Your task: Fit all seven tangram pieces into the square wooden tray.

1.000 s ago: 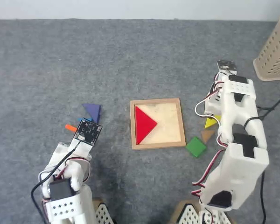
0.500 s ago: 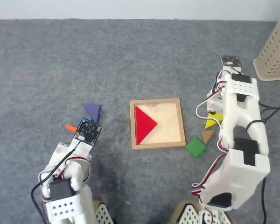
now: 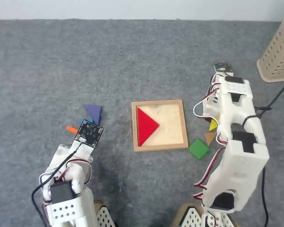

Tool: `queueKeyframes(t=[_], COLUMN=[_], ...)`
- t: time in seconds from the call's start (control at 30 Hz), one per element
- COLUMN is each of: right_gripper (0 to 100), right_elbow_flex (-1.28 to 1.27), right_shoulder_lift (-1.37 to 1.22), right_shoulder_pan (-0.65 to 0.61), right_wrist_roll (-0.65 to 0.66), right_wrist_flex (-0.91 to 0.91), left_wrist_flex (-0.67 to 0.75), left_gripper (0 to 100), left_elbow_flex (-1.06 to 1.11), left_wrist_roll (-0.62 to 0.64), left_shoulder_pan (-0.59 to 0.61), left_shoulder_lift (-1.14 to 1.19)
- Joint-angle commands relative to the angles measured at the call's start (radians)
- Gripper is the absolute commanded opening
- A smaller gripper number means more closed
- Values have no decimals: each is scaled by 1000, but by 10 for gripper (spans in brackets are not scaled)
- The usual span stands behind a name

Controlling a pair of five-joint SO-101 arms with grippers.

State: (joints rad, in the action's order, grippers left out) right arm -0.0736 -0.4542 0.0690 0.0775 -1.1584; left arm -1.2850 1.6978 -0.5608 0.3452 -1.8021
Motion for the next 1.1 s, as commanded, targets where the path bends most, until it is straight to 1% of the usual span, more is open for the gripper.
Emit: queueKeyframes(t=[0.0, 0.17, 0.23, 0.47, 0.57, 0.7, 0.8, 0.9, 1.07], right_gripper=[343, 215, 203, 202, 203, 206, 255, 308, 315], right_elbow_flex=[66, 81, 81, 95, 97, 101, 101, 130, 244], right_shoulder_lift=[-8, -22, -22, -19, 18, 117, 163, 157, 50], right_shoulder_pan=[-16, -12, -10, -8, 2, 10, 1, -10, -5], right_wrist_roll=[-6, -8, -8, -6, 0, 80, 130, 166, 170], right_wrist_flex=[-19, -22, -22, -33, -67, -104, -96, -101, -102], left_wrist_flex=[-12, -12, -12, -12, -12, -12, -12, -12, -12], left_gripper=[14, 14, 14, 14, 14, 14, 14, 14, 14], left_elbow_flex=[-13, -13, -13, -13, -13, -13, -13, -13, -13], left_wrist_roll=[-14, -14, -14, -14, -14, -14, -14, -14, -14], left_shoulder_pan=[0, 0, 0, 0, 0, 0, 0, 0, 0], left_shoulder_lift=[-23, -23, -23, -23, -23, -23, -23, -23, -23])
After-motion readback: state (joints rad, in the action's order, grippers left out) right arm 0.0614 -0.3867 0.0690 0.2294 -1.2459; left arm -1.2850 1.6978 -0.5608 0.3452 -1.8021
